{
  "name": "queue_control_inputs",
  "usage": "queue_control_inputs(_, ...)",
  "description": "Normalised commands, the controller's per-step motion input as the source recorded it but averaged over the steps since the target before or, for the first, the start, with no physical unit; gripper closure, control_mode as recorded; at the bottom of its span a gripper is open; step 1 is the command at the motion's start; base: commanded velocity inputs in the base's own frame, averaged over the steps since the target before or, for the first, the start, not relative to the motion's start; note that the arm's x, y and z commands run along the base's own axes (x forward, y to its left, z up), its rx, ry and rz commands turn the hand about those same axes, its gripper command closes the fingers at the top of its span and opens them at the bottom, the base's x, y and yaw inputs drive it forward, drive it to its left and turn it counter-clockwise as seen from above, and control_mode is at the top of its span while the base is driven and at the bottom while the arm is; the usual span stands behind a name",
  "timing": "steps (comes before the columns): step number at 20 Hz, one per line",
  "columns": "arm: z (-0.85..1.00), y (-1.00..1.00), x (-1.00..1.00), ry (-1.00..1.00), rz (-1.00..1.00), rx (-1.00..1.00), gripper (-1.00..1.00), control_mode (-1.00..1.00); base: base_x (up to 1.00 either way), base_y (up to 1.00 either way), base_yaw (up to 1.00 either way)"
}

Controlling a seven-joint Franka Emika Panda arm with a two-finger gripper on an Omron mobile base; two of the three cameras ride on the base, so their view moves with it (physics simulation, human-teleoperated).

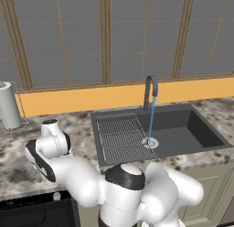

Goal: Soak the sponge with water for a few seconds and then drop it inside the sink.

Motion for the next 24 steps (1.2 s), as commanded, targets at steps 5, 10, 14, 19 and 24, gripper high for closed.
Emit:
queue_control_inputs(5, -0.45, 0.0, 0.0, 0.0, 0.0, 0.0, -1.0, -1.0, 0.0, 0.0, 0.0)
queue_control_inputs(10, -0.12, 0.0, 0.0, 0.01, 0.0, 0.01, -1.0, -1.0, 0.0, 0.0, 0.0)
queue_control_inputs(14, 0.0, 0.0, 0.0, 0.0, 0.0, 0.0, -1.0, -1.0, 0.0, 0.0, 0.0)
queue_control_inputs(19, 0.0, 0.0, 0.0, 0.0, 0.0, 0.0, -1.0, -1.0, 0.0, 0.0, 0.0)
queue_control_inputs(24, 0.0, 0.0, 0.0, 0.0, 0.0, 0.0, 1.0, -1.0, 0.0, 0.0, 0.0)
